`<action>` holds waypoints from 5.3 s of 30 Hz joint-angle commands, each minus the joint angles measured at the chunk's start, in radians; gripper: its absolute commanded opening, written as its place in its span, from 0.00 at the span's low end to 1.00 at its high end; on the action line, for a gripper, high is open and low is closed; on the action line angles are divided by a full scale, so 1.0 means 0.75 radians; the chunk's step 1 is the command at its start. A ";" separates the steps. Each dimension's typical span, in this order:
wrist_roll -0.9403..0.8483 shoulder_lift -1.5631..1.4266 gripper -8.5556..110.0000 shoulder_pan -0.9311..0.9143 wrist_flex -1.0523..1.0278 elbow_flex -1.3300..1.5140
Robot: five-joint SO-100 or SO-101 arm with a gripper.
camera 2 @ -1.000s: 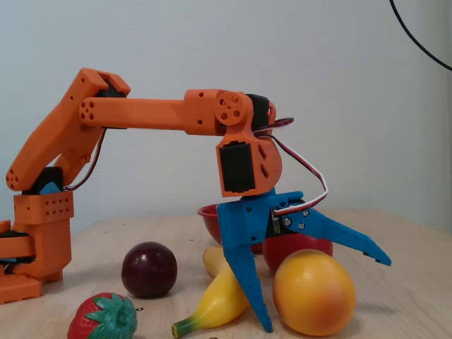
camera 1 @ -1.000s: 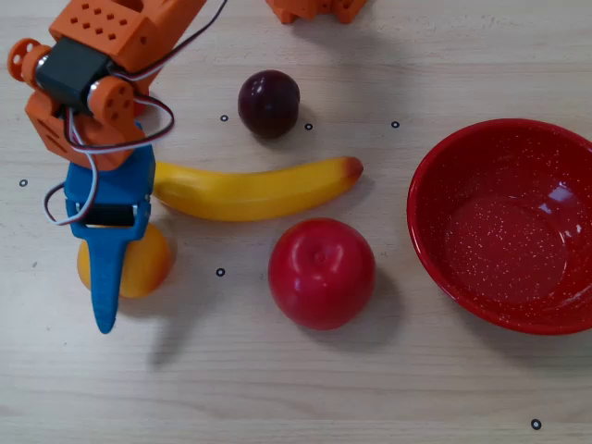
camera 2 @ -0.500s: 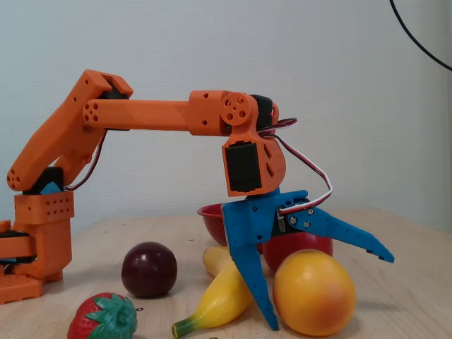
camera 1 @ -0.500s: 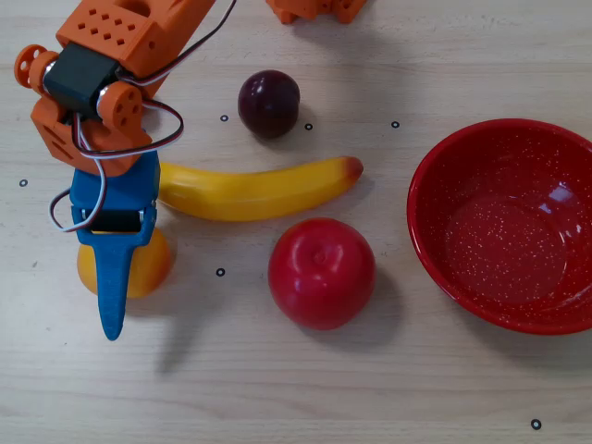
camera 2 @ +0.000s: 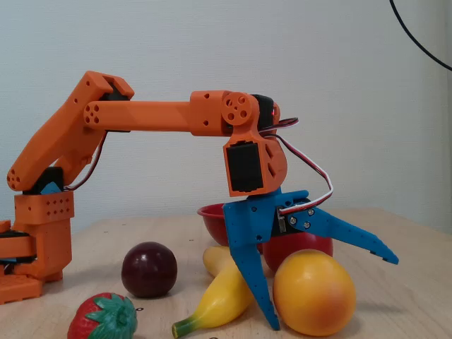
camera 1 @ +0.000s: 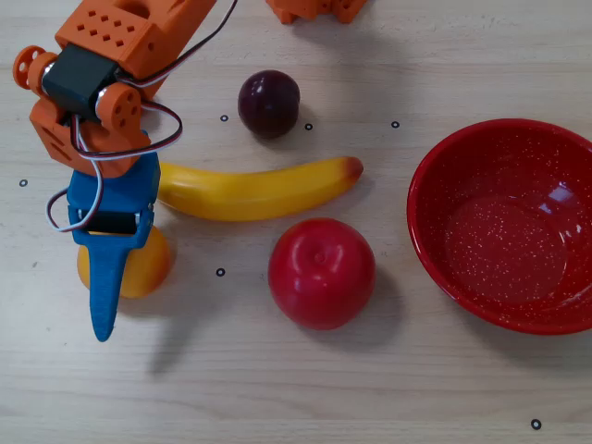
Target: Put the peach in the red bowl.
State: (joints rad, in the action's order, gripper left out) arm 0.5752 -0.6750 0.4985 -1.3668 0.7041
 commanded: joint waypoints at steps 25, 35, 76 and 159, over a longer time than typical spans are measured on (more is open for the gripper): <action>-0.018 -0.049 0.49 -0.020 0.016 -0.084; -0.008 -0.043 0.44 -0.016 0.012 -0.102; 0.053 -0.074 0.07 0.002 -0.096 -0.145; -0.597 -0.292 0.59 -1.362 -0.286 0.080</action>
State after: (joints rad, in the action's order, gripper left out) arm 0.1457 -0.7593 -0.5262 -1.5509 0.7977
